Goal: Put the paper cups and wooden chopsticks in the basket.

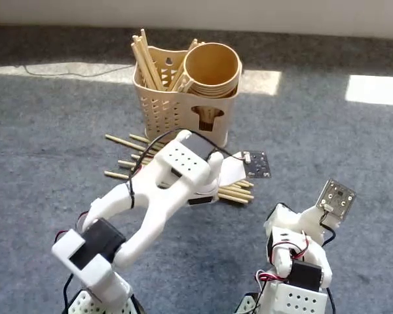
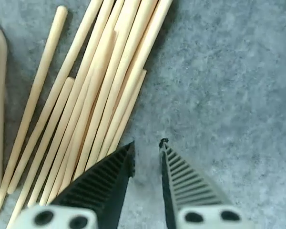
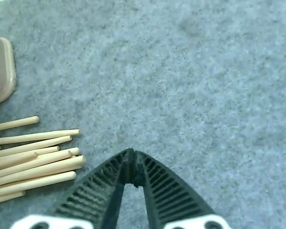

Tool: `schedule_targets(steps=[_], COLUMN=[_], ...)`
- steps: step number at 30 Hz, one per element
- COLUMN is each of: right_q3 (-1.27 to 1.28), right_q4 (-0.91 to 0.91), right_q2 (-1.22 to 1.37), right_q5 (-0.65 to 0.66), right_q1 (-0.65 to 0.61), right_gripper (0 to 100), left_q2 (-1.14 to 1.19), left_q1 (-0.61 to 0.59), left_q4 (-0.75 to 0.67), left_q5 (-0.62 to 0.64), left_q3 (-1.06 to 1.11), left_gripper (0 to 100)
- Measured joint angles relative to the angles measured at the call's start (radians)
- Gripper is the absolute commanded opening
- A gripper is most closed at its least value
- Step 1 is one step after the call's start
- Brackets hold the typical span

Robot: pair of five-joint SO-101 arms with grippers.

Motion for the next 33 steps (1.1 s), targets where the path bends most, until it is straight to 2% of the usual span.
schedule_targets(steps=[7,12,18,23,33], right_q3=[0.0,0.0,0.0,0.0,0.0], right_q4=[0.0,0.0,0.0,0.0,0.0], right_q2=[0.0,0.0,0.0,0.0,0.0], right_q5=[0.0,0.0,0.0,0.0,0.0], right_q1=[0.0,0.0,0.0,0.0,0.0], right_gripper=[0.6,0.6,0.6,0.6,0.6], left_q2=[0.115,0.135,0.14,0.14,0.21], left_q1=[0.0,0.0,-0.002,-0.04,-0.043], left_q4=[-0.091,-0.118,-0.167,-0.178,-0.169], left_q5=[0.0,0.0,0.002,0.002,0.002], left_q3=[0.0,-0.002,-0.002,-0.002,-0.051], left_gripper=[10,4,3,4,0])
